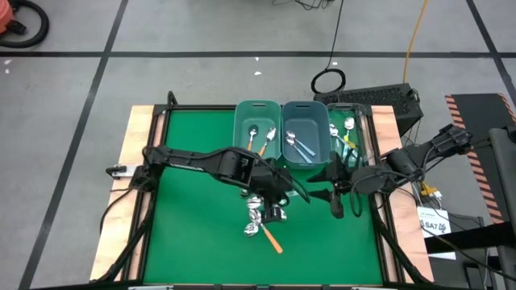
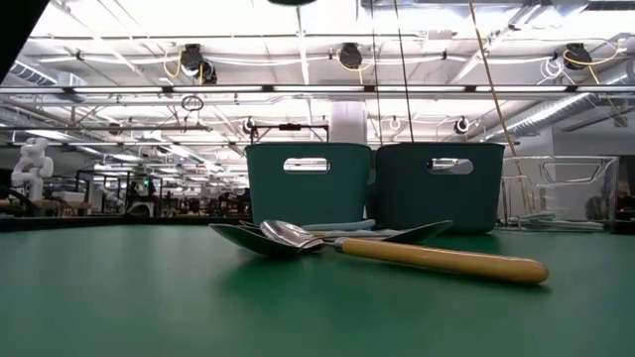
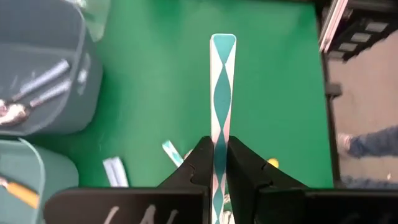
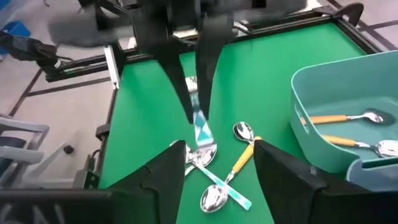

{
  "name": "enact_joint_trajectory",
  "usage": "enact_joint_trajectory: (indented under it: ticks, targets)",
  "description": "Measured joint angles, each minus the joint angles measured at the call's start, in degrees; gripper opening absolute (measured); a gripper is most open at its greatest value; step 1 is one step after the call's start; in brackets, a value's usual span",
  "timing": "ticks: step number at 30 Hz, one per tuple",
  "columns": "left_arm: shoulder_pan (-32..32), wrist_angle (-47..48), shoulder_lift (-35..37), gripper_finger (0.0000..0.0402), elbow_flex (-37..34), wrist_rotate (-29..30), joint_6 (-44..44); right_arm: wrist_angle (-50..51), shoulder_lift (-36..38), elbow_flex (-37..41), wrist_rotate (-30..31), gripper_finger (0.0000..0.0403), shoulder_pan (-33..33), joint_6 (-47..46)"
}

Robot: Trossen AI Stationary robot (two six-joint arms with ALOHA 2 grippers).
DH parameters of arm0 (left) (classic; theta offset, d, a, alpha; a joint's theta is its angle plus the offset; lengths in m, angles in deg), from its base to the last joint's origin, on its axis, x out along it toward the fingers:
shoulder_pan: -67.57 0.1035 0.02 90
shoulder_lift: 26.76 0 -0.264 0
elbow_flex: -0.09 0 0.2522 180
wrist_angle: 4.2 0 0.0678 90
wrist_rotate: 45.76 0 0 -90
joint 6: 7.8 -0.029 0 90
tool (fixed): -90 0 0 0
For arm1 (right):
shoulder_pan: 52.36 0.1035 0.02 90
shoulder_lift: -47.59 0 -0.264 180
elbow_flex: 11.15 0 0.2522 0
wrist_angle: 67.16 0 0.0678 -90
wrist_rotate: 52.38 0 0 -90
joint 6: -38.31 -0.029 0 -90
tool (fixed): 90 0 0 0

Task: Sort silverware by color (type)
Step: Put the green spoon into the transparent bin

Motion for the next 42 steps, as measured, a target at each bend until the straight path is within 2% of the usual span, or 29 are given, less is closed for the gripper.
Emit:
enact_joint_trajectory:
  ticks: [6, 11, 32, 36, 42]
  targets:
    - [0.9, 0.4, 0.8, 0.0023, 0.1, -0.2, -1.9, -4.0, -1.0, 0.0, 0.0, 0.0194, -0.3, 1.6]
    - [1.2, 0.4, 0.8, 0.0023, 0.0, -3.5, -3.5, -5.5, -1.9, 0.0, 0.8, 0.0188, -0.3, 2.6]
    - [1.2, 0.3, 0.8, 0.0023, 0.0, -1.4, -1.3, -5.3, -6.2, 0.0, -0.3, 0.0184, -0.3, 2.1]
    - [1.2, 0.2, 0.8, 0.0023, 0.0, -1.4, -1.3, -5.3, -6.4, 0.0, -0.3, 0.0165, -0.3, 1.6]
    - [1.2, 0.2, 0.8, 0.0023, 0.0, -1.4, -1.7, -5.2, -6.4, 0.0, -0.1, 0.0102, -0.3, 0.6]
